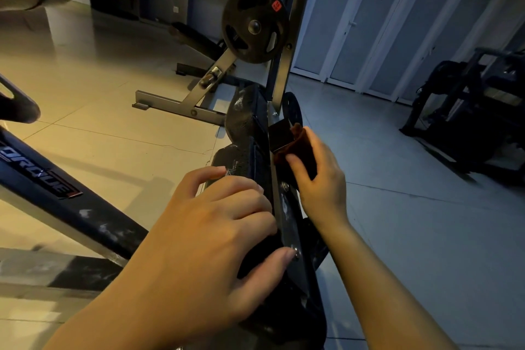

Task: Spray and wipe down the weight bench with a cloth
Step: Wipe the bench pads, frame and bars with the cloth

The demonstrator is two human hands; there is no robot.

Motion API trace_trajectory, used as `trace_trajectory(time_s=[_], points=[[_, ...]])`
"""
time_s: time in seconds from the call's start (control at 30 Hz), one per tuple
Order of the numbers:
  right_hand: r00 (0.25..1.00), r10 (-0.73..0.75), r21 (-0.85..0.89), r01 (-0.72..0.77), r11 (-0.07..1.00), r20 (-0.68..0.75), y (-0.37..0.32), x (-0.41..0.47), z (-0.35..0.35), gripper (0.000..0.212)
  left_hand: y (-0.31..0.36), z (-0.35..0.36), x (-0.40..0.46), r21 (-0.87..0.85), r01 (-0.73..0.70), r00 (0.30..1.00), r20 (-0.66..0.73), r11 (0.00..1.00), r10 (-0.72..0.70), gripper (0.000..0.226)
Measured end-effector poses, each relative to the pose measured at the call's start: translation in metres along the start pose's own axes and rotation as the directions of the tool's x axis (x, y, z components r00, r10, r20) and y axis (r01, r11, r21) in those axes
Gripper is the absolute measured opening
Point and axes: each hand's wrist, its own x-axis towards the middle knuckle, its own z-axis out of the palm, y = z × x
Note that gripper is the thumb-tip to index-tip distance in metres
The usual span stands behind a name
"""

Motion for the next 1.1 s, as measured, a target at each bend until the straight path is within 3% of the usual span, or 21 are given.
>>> trace_trajectory(time_s=[0.2,0.3,0.53,0.67,0.83,0.93,1.1], points=[[0.971,0.204,-0.149,-0.184,0.971,0.127,0.051,-0.039,-0.015,0.06,0.0,0.0,-0.003,-0.003,0.01,1.0,0.012,1.0,-0.01,0.036],[0.943,0.301,-0.119,-0.285,0.951,0.142,0.059,-0.048,-0.017,0.057,0.002,0.001,-0.005,0.013,0.016,1.0,0.014,1.0,-0.016,0.037],[0.993,0.094,-0.075,-0.089,0.993,0.064,0.004,-0.004,-0.007,0.051,0.004,0.0,-0.006,0.079,0.003,1.0,0.03,0.997,-0.006,0.035],[0.998,-0.017,-0.122,0.024,0.992,0.06,-0.012,0.018,0.003,0.055,0.011,0.001,-0.007,0.101,0.073,0.997,0.021,0.992,-0.075,0.034],[0.993,0.099,0.034,-0.101,0.994,0.063,0.029,-0.02,0.004,0.059,0.026,0.009,-0.01,0.227,0.131,0.99,0.016,0.965,-0.139,0.039],[0.979,0.178,-0.001,-0.179,0.984,0.103,0.059,-0.049,-0.007,0.06,0.039,0.014,-0.011,0.252,0.211,0.978,-0.048,0.945,-0.205,0.039],[0.986,0.112,-0.056,-0.106,0.993,0.122,0.06,-0.04,-0.01,0.059,0.085,0.035,-0.011,0.311,0.268,0.952,-0.231,0.912,-0.201,0.034]])
